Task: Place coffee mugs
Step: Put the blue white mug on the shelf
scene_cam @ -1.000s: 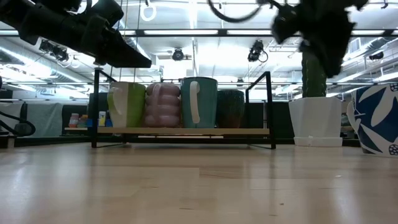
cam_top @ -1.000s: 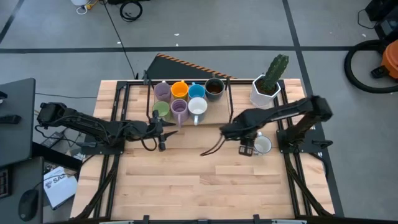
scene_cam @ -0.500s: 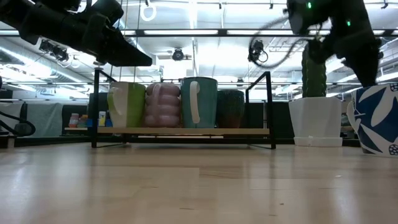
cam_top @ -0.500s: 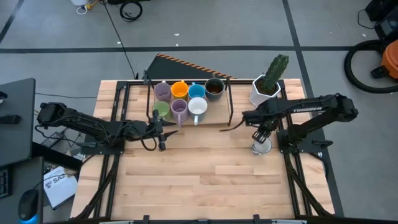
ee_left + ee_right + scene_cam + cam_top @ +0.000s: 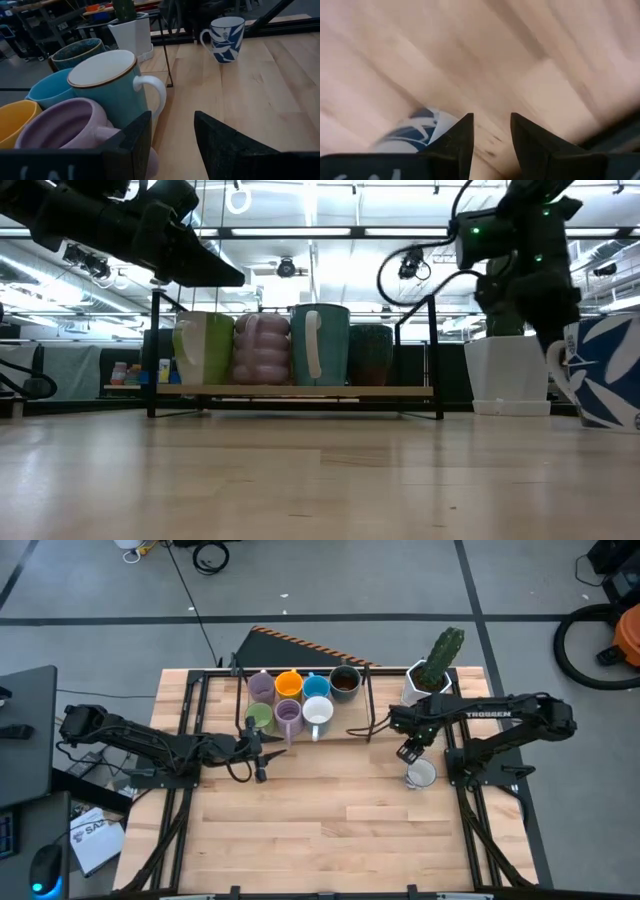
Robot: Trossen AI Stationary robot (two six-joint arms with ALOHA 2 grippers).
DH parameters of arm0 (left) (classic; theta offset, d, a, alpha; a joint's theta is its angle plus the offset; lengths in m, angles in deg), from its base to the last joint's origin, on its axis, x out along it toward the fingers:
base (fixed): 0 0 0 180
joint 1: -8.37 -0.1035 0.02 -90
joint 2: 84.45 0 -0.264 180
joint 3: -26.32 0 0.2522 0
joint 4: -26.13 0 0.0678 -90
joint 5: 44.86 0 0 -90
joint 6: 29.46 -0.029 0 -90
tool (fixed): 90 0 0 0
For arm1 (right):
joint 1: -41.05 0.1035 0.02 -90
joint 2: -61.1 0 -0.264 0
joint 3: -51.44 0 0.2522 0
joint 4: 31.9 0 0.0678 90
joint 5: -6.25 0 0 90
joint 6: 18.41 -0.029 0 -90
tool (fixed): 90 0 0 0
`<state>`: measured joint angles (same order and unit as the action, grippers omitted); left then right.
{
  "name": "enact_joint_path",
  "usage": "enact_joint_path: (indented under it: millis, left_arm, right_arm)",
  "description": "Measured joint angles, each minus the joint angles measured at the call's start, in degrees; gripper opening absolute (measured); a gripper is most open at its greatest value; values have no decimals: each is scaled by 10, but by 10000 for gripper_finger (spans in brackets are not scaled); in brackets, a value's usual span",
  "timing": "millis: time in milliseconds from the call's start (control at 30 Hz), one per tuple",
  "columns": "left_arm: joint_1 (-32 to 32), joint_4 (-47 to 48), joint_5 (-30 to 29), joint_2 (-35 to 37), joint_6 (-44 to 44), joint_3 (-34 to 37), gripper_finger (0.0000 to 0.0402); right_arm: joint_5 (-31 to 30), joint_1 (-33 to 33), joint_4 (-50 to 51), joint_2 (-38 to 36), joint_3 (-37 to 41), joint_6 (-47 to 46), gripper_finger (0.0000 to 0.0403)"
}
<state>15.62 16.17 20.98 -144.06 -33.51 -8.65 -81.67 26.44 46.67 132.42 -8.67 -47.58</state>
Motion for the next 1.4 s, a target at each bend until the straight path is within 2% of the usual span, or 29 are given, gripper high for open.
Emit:
enact_joint_path:
  millis: [267,733,1033,1233,1400]
  left_arm:
    - [0,0,0,0,-1,0,155]
    - [0,0,0,0,4,0,155]
    - [0,0,0,0,1,0,155]
    - [0,-1,0,0,-38,0,155]
    - [0,-10,0,0,-100,0,155]
  right_arm:
    - [85,30,-44,40,0,8,134]
    - [67,140,-59,110,-83,-11,134]
    - [80,215,-30,218,-155,14,134]
    - [84,267,0,276,-217,23,134]
    - [133,297,3,290,-249,-4,134]
